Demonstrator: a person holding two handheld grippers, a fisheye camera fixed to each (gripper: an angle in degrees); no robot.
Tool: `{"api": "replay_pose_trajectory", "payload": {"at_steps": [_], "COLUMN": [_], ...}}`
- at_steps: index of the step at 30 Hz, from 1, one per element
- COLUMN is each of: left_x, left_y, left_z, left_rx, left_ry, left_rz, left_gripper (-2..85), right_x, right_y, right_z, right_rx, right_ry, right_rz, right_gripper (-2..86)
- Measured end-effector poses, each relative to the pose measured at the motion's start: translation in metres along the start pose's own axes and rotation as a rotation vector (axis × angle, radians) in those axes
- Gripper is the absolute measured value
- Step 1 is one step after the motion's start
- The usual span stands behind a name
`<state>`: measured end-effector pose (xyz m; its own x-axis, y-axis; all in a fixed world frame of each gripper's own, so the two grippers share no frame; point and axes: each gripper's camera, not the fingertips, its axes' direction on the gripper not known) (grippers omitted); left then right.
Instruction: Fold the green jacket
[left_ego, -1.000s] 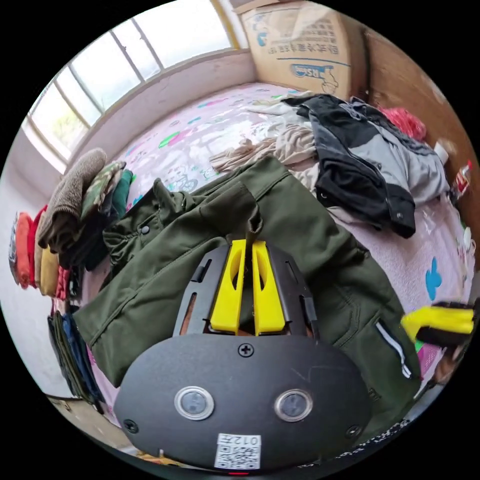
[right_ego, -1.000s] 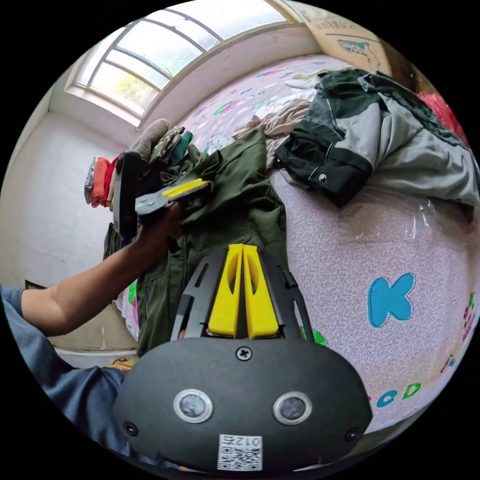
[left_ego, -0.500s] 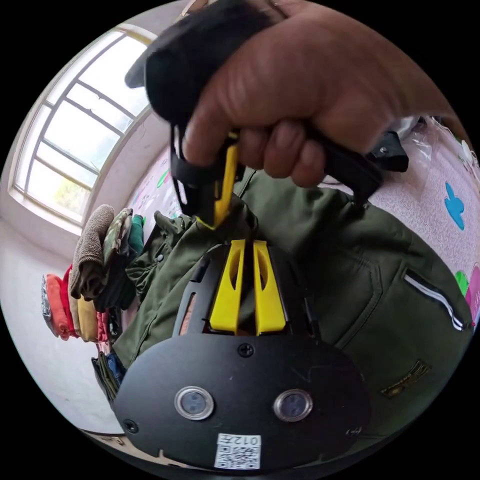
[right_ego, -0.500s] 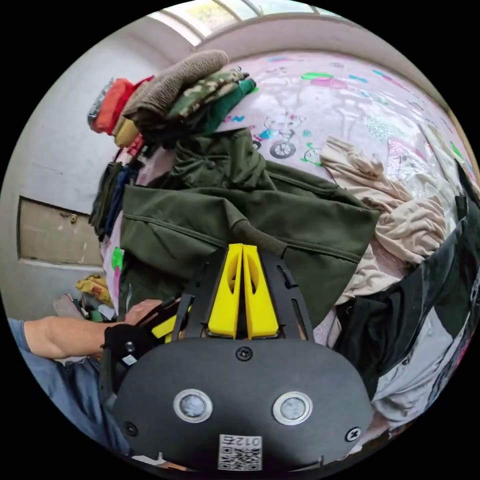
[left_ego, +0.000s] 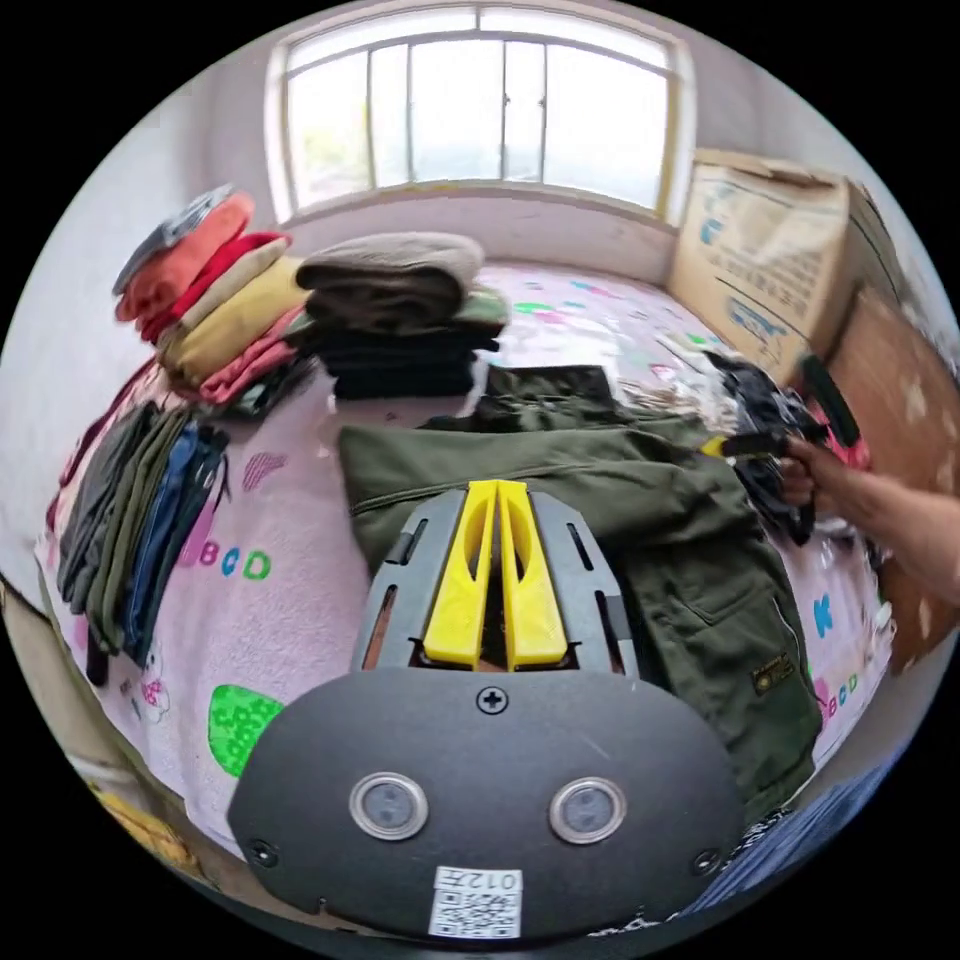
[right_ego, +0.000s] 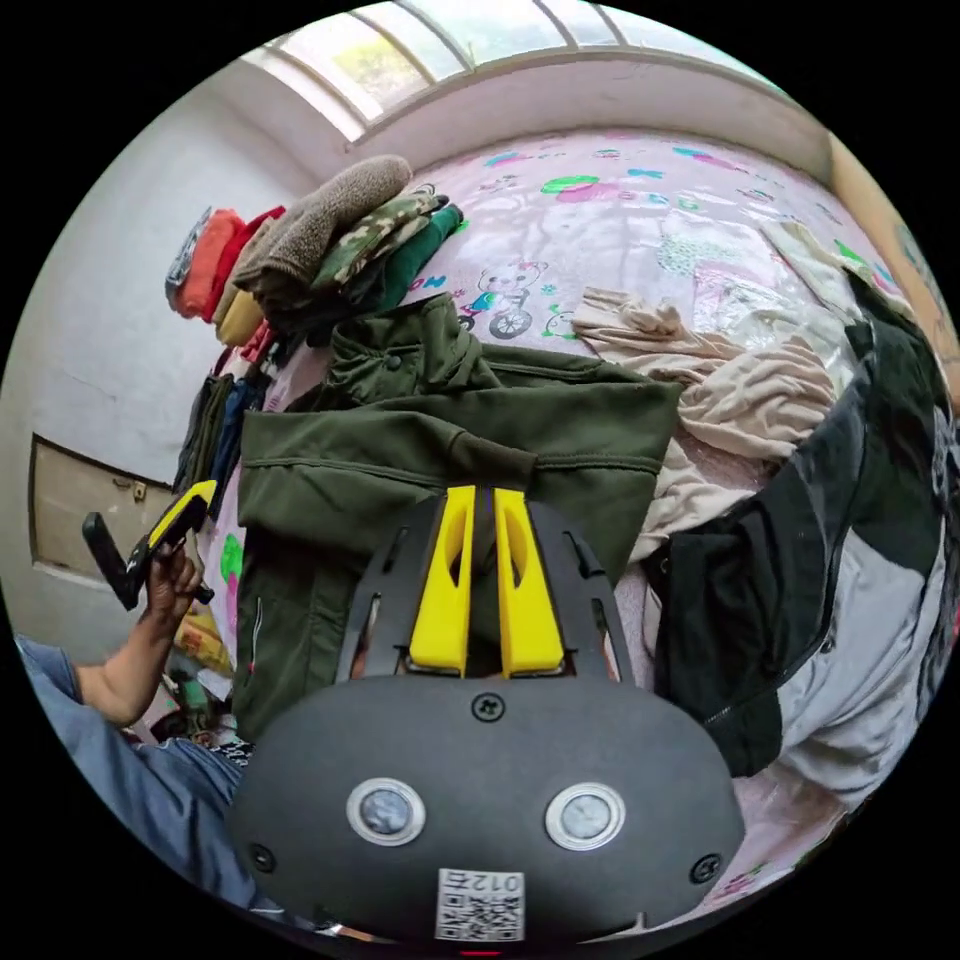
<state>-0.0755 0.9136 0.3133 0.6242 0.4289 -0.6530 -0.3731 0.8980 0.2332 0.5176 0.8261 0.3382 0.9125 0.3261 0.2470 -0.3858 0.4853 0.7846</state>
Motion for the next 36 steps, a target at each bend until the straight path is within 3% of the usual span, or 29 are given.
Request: {"api": "replay_pose_trajectory", "payload": {"at_steps": [7,14,17,20,27,32,36], "left_x": [-0.085,-0.114,-0.117,-0.119,-0.105,-0.124,-0.145], "left_y": [-0.041,-0.078,-0.093,-0.106,-0.112,-0.11,-0.096], "left_z": [0.051,0.107,0.126,0.139,0.163,0.132,0.054], "left_rx": [-0.054,-0.169,-0.208,-0.218,-0.25,-0.181,-0.066], "left_ry": [-0.084,-0.011,-0.011,0.005,-0.119,-0.175,-0.15], "left_rz": [0.126,0.189,0.246,0.292,0.448,0.419,0.331], "left_gripper": [-0.2,-0.1,-0.2,-0.2,-0.2,-0.2,-0.2], "right_x": [0.061,0.055,0.047,0.059,0.066,0.044,0.017], "right_y": [0.011,-0.009,-0.013,-0.011,0.006,0.02,0.05], "right_z": [0.015,0.056,0.035,0.003,0.037,0.017,-0.031], "right_rx": [0.037,-0.126,-0.065,0.027,-0.078,-0.015,0.176], "right_ry": [-0.167,-0.187,-0.179,-0.293,-0.124,-0.095,-0.017], "right_rz": [0.25,0.243,0.185,0.2,0.282,0.267,0.234], "right_gripper": [10.1,3.5,2.1,1.5,1.3,0.9,0.1]}}
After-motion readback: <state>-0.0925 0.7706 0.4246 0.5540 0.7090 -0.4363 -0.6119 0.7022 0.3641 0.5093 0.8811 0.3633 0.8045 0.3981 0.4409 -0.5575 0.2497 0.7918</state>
